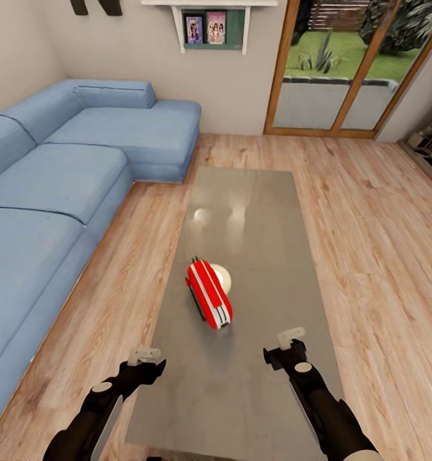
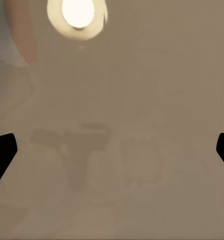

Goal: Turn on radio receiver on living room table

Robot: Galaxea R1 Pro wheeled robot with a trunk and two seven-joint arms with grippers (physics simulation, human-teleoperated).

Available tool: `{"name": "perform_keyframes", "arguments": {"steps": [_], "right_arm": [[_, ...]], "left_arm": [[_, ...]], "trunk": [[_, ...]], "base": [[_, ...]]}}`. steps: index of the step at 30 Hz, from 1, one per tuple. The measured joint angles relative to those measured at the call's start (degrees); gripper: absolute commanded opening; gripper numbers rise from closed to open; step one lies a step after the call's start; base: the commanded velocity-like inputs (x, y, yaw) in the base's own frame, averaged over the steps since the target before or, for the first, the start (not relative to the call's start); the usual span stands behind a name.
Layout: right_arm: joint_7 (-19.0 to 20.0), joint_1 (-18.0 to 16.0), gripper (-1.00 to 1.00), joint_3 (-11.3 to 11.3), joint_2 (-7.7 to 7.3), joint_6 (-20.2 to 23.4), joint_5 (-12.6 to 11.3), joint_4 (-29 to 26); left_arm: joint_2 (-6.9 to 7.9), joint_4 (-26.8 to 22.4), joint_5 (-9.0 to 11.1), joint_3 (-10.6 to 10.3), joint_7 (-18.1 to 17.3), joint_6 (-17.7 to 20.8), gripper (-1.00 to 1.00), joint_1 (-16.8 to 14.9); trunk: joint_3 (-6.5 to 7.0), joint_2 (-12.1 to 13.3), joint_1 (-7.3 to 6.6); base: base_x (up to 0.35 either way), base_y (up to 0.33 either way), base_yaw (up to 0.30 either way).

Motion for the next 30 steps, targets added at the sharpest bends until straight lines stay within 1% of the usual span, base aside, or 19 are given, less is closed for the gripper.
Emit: {"name": "perform_keyframes", "arguments": {"steps": [6, 14, 20, 27, 30], "right_arm": [[0.02, 0.0, 1.0, 0.0, -0.02, 0.57, 0.01, -0.37], [0.09, 0.0, 1.0, -0.03, -0.15, 0.66, -0.08, -0.53], [0.15, 0.0, 1.0, -0.07, -0.21, 0.66, -0.14, -0.48], [0.26, 0.0, 1.0, -0.08, -0.34, 0.66, -0.17, -0.47], [0.26, 0.0, 1.0, -0.08, -0.35, 0.66, -0.17, -0.46]], "left_arm": [[-0.28, -0.08, -0.01, 0.04, 0.05, 0.0, 1.0, 0.0], [-0.64, -0.15, -0.28, -0.01, -0.09, 0.07, 1.0, 0.0], [-0.79, -1.07, -0.73, -0.41, 0.06, 2.22, 1.0, 0.0], [-1.21, -2.5, -0.62, -0.73, 4.06, 3.25, 1.0, 0.0], [-1.24, -2.54, -0.44, -0.74, 4.33, 3.41, 1.0, 0.0]], "trunk": [[-0.54, 0.0, 0.0], [-0.68, 0.0, 0.0], [-0.69, 0.0, 0.0], [-0.69, 0.0, 0.0], [-0.69, 0.0, 0.0]], "base": [[0.0, 0.0, 0.082], [0.0, 0.0, 0.012], [0.0, 0.0, 0.0], [0.0, 0.0, 0.0], [0.104, -0.047, 0.0]]}}
